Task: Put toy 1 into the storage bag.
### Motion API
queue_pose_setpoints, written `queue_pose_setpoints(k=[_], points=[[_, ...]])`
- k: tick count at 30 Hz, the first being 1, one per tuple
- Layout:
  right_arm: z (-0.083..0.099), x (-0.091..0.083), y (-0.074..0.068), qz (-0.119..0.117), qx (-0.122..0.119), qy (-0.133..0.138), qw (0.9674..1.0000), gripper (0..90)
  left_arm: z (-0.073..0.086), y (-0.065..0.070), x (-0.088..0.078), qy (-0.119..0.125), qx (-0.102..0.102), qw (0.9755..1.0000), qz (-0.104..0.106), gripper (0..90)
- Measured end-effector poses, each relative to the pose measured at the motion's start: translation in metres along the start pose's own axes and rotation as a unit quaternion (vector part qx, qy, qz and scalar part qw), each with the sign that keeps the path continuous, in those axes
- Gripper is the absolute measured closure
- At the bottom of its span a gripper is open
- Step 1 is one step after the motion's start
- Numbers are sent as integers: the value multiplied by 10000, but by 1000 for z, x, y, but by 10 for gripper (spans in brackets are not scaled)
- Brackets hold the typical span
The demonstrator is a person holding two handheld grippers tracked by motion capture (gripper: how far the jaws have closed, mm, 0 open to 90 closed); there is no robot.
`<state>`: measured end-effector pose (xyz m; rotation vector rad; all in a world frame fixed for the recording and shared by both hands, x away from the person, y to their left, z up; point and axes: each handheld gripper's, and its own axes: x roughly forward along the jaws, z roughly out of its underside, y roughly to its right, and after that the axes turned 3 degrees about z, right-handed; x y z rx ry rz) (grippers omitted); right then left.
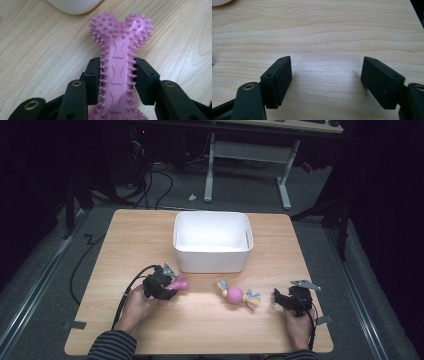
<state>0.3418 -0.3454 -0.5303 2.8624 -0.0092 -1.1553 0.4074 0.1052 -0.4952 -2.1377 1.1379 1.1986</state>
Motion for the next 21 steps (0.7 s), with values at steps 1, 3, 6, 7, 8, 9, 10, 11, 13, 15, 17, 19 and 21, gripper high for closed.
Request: queue_pose_setpoints(k=[1,3,6,7,8,9,10,11,13,15,17,19,21], points=[[0,0,0,0,-1,1,10000,250,0,1,-1,19,0,10000,17,591],[0,0,0,0,0,2,10000,249,0,4,-4,54,30,10000,41,589],[0,0,0,1,1,1,10000,250,-1,7,-8,109,52,9999,76,588],[0,0,0,0,-1,1,10000,249,-1,7,-8,109,52,9999,76,589],[0,0,0,0,0,1,10000,250,-2,8,-11,142,40,9998,113,588],[0,0,0,1,-5,5,10000,249,-2,8,-13,154,48,9998,128,588],[0,0,0,1,-5,5,10000,249,-3,9,-14,160,41,9998,137,588],[0,0,0,1,-5,5,10000,249,-3,9,-14,160,41,9998,137,588],[0,0,0,0,-6,5,10000,250,-4,9,-17,129,15,9998,127,588],[0,0,0,1,-6,6,10000,250,-5,9,-20,151,-20,9998,115,588],[0,0,0,0,-1,1,10000,249,-6,9,-26,254,-66,9996,135,588],[0,0,0,1,-8,6,10000,248,-7,10,-30,319,-71,9993,175,588],[0,0,0,3,-8,6,10000,248,-8,11,-32,361,-76,9991,194,587]])
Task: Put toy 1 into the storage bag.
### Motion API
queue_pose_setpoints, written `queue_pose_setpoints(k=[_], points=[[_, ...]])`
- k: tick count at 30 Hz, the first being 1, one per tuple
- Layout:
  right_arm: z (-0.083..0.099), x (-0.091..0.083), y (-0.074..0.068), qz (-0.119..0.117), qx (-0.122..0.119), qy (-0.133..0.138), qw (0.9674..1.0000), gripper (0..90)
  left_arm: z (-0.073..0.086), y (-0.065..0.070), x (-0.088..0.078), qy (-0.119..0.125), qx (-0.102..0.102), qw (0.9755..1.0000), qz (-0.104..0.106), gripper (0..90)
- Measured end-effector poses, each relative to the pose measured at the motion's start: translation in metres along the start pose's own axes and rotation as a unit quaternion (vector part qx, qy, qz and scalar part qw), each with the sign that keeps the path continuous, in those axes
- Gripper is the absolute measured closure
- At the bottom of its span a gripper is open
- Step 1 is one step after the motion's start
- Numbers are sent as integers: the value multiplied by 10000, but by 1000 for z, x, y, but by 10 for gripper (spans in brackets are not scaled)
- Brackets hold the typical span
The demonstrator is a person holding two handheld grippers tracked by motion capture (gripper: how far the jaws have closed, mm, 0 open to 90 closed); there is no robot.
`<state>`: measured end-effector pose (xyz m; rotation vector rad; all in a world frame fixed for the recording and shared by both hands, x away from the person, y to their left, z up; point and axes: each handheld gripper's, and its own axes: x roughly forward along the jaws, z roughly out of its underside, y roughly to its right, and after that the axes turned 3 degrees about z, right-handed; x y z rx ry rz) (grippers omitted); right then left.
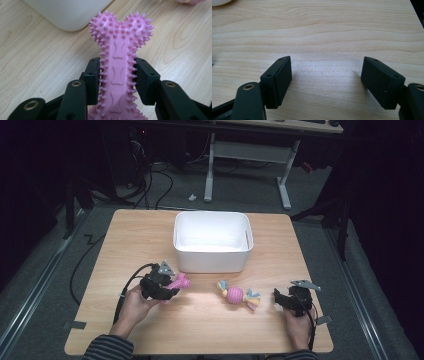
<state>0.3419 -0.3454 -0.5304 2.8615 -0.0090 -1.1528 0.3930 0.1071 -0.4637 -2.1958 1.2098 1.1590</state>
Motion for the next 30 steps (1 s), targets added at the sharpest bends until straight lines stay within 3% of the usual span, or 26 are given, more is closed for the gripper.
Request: queue_pose_setpoints(k=[5,15,20,30], points=[[0,0,0,-1,-3,-1,10000,247,-6,5,-9,163,16,9998,139,587],[0,0,0,-2,-6,0,10000,246,-17,11,-23,335,-4,9993,159,586],[0,0,0,-5,-12,0,10000,246,-21,12,-27,337,55,9994,84,584],[0,0,0,1,-11,-1,10000,245,-30,11,-37,329,77,9993,164,585]])
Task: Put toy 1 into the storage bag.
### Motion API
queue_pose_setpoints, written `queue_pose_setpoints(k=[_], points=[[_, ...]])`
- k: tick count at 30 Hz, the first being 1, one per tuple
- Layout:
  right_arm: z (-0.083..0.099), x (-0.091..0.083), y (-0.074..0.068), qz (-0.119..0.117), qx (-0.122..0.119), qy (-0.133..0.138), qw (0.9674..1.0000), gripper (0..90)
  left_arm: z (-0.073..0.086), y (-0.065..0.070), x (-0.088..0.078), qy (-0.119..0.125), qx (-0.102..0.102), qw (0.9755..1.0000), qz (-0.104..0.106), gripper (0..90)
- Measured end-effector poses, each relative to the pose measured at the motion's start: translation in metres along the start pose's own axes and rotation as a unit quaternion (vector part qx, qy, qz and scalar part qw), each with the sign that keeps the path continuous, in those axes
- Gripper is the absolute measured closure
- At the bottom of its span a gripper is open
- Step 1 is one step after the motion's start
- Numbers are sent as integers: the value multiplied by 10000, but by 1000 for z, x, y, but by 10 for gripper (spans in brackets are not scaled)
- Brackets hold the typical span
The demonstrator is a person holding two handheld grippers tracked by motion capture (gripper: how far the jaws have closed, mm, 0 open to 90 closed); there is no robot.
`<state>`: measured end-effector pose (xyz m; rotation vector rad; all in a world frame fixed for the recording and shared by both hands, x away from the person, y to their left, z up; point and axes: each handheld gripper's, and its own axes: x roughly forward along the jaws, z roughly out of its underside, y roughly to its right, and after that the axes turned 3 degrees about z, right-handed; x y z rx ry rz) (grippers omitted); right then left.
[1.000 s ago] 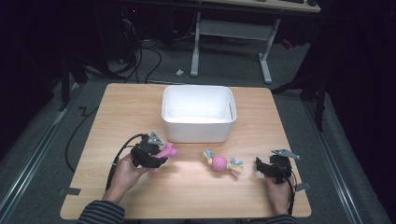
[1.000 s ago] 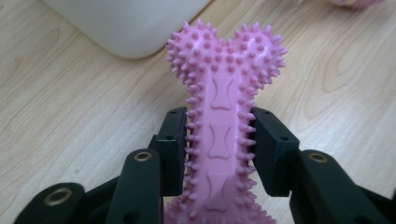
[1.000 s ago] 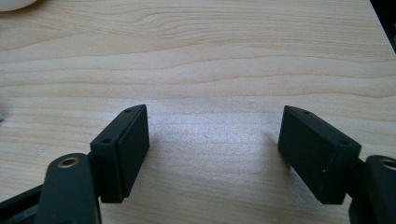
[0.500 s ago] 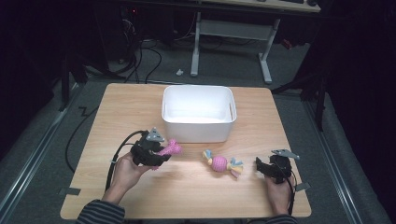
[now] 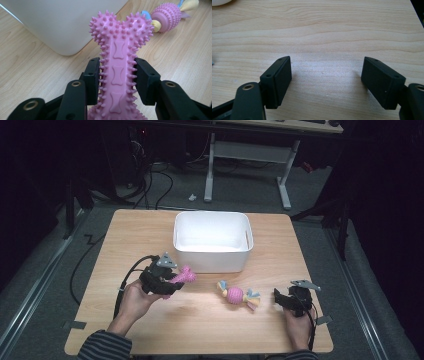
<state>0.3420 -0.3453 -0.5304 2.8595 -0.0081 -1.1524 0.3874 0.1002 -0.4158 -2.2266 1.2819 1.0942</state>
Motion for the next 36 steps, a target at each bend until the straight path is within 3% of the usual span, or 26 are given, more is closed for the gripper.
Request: queue_pose_setpoints(k=[7,18,36], points=[[0,0,0,3,-4,-2,10000,243,-12,1,-11,180,-21,9998,-7,585],[0,0,-1,-11,-5,-22,10000,244,-37,4,-19,292,201,9994,59,584],[0,0,-1,-22,-16,-24,10000,244,-80,0,-27,462,365,9982,61,587]])
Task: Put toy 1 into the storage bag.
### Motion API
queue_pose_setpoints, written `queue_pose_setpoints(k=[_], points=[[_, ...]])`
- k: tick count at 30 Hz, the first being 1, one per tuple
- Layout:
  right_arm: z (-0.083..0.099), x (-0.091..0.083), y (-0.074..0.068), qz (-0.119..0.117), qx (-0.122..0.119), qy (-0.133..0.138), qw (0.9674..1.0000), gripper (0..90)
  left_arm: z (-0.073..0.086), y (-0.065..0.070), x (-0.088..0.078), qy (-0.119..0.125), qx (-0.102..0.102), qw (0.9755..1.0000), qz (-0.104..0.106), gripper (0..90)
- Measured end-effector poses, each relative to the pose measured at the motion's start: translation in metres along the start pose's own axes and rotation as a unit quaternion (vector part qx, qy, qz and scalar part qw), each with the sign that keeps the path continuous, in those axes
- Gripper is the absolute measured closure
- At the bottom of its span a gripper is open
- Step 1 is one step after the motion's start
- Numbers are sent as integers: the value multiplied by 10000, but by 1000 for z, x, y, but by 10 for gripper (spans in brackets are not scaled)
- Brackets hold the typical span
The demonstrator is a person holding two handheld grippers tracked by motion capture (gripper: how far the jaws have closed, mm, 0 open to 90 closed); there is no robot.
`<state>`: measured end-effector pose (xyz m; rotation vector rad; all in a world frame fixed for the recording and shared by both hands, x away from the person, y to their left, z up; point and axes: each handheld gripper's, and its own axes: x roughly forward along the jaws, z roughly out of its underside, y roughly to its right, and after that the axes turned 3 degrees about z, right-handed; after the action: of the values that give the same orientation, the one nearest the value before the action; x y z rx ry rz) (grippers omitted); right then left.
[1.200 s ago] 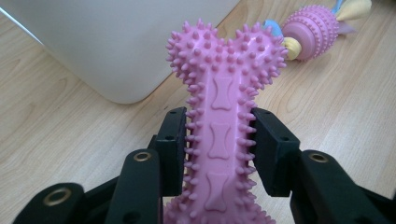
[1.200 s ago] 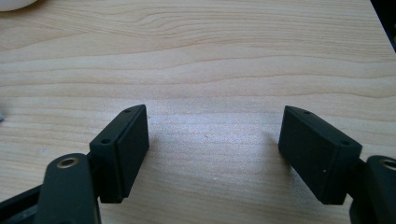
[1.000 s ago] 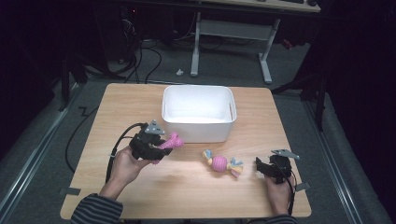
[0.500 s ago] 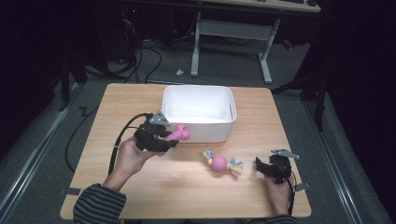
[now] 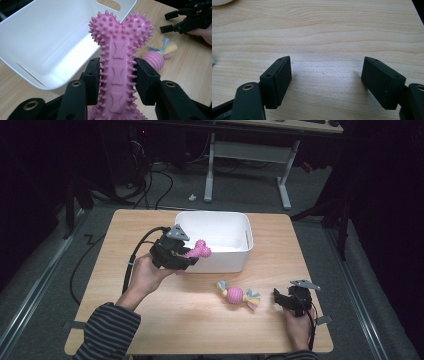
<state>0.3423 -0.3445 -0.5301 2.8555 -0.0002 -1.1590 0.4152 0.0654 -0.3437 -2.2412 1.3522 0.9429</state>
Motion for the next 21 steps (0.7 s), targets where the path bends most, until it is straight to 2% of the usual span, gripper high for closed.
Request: queue_pose_setpoints(k=[3,8,16,21], points=[[0,0,0,-6,2,-2,10000,243,-3,-1,1,-28,14,10000,-24,587],[0,0,0,-8,11,-5,10000,243,-13,-5,6,-95,43,9999,74,588],[0,0,0,-11,-1,-4,10000,242,-30,-10,13,-119,65,9999,69,589],[0,0,0,-10,0,-3,10000,242,-41,-14,19,-226,85,9997,37,590]])
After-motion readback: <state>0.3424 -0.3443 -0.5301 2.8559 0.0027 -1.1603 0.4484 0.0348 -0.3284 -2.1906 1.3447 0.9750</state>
